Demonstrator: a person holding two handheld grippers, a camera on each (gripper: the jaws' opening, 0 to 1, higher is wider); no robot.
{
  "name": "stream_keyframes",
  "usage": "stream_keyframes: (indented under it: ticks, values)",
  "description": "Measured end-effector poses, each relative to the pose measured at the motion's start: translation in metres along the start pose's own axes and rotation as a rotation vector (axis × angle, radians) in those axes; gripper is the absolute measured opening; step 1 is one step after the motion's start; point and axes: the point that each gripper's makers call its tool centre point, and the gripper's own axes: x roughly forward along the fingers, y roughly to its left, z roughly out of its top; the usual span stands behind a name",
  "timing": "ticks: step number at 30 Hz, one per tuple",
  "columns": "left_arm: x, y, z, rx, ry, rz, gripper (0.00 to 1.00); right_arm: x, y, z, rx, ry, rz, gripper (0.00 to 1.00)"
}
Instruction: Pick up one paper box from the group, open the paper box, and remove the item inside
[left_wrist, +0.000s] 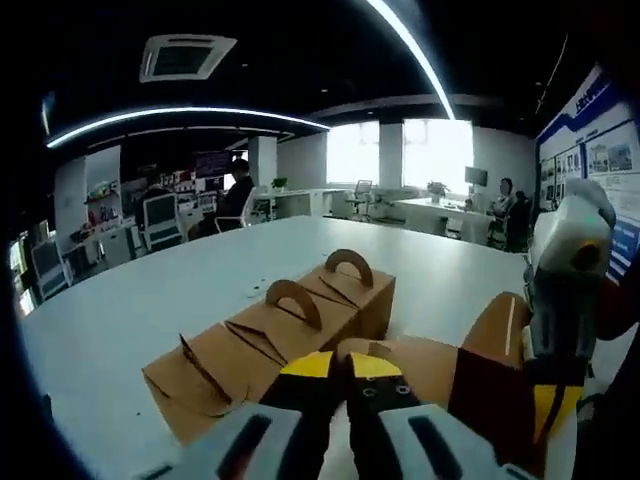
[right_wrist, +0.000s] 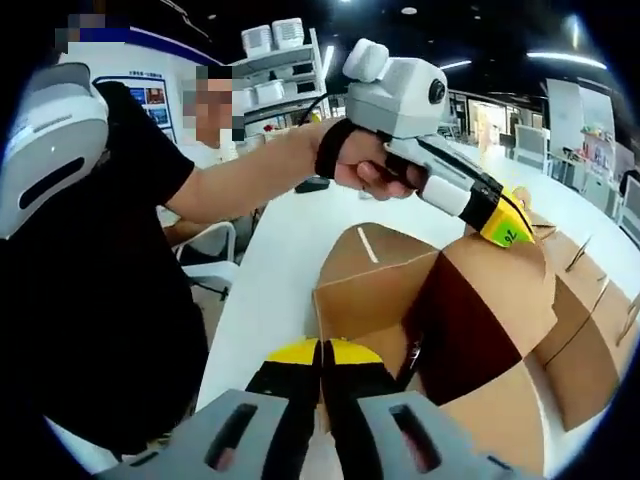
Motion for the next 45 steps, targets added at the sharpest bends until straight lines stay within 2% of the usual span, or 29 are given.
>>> stream_keyframes:
  ticks: [1, 3, 8, 9, 10, 12, 14, 16, 19, 21, 23, 25, 27, 28, 32, 35, 36, 38, 40, 42, 45]
  values:
    - [-0.002, 0.002, 0.005, 0.005, -0.021, 0.006, 0.08, 0.000, 0.000, 0.000, 0.002, -0.001, -0.001, 0.04]
    - [-0.005, 0.005, 0.007, 0.014, -0.024, 0.020, 0.08, 0.000, -0.002, 0.001, 0.007, -0.004, -0.004, 0.04]
    - [-0.013, 0.002, 0.013, -0.016, -0.065, 0.028, 0.12, 0.000, -0.004, 0.001, 0.021, -0.004, -0.004, 0.04]
    - [-0.018, 0.007, 0.023, 0.011, -0.111, 0.078, 0.16, 0.000, -0.005, 0.001, 0.026, -0.004, -0.004, 0.04]
    - [-0.022, 0.007, 0.032, 0.059, -0.156, 0.094, 0.20, -0.001, -0.005, 0.001, 0.028, -0.004, -0.005, 0.04]
    - [-0.033, 0.007, 0.047, 0.070, -0.237, 0.110, 0.21, -0.001, -0.005, 0.001, 0.031, -0.005, -0.004, 0.04]
    - [-0.043, 0.009, 0.058, 0.060, -0.282, 0.129, 0.21, -0.001, -0.005, 0.001, 0.032, -0.007, -0.005, 0.04]
    - [-0.052, 0.011, 0.068, 0.090, -0.324, 0.150, 0.21, -0.001, -0.006, 0.001, 0.034, -0.008, -0.002, 0.04]
    - [-0.063, 0.001, 0.081, 0.150, -0.389, 0.126, 0.21, 0.000, -0.006, 0.002, 0.038, -0.006, 0.005, 0.04]
    - [-0.067, -0.008, 0.078, 0.171, -0.375, 0.121, 0.22, 0.000, -0.006, 0.001, 0.040, -0.001, 0.007, 0.04]
    - [-0.066, -0.014, 0.070, 0.198, -0.334, 0.120, 0.29, 0.000, -0.006, 0.001, 0.041, 0.000, 0.006, 0.04]
    - [-0.063, -0.029, 0.059, 0.185, -0.286, 0.069, 0.27, 0.000, -0.006, 0.001, 0.040, 0.000, 0.005, 0.04]
    - [-0.062, -0.037, 0.055, 0.192, -0.270, 0.059, 0.27, 0.000, -0.006, 0.001, 0.040, 0.000, 0.005, 0.04]
    - [-0.062, -0.042, 0.052, 0.228, -0.260, 0.058, 0.27, 0.000, -0.006, 0.001, 0.040, 0.000, 0.006, 0.04]
    - [-0.063, -0.047, 0.047, 0.321, -0.246, 0.091, 0.25, 0.000, -0.006, 0.001, 0.042, 0.000, 0.005, 0.04]
    - [-0.063, -0.052, 0.041, 0.335, -0.239, 0.084, 0.23, 0.000, -0.006, 0.001, 0.042, -0.001, 0.005, 0.04]
    - [-0.062, -0.057, 0.039, 0.328, -0.237, 0.059, 0.23, -0.001, -0.006, 0.000, 0.042, -0.001, 0.004, 0.04]
    - [-0.060, -0.061, 0.031, 0.357, -0.217, 0.049, 0.22, -0.001, -0.006, 0.000, 0.042, 0.000, 0.003, 0.04]
    - [-0.058, -0.059, 0.023, 0.422, -0.183, 0.075, 0.21, -0.001, -0.006, 0.000, 0.041, 0.000, 0.003, 0.04]
    - [-0.057, -0.061, 0.018, 0.429, -0.179, 0.073, 0.20, -0.001, -0.006, 0.000, 0.042, -0.002, 0.002, 0.04]
    - [-0.052, -0.063, 0.006, 0.483, -0.151, 0.072, 0.19, -0.001, -0.005, 0.000, 0.041, -0.002, 0.004, 0.04]
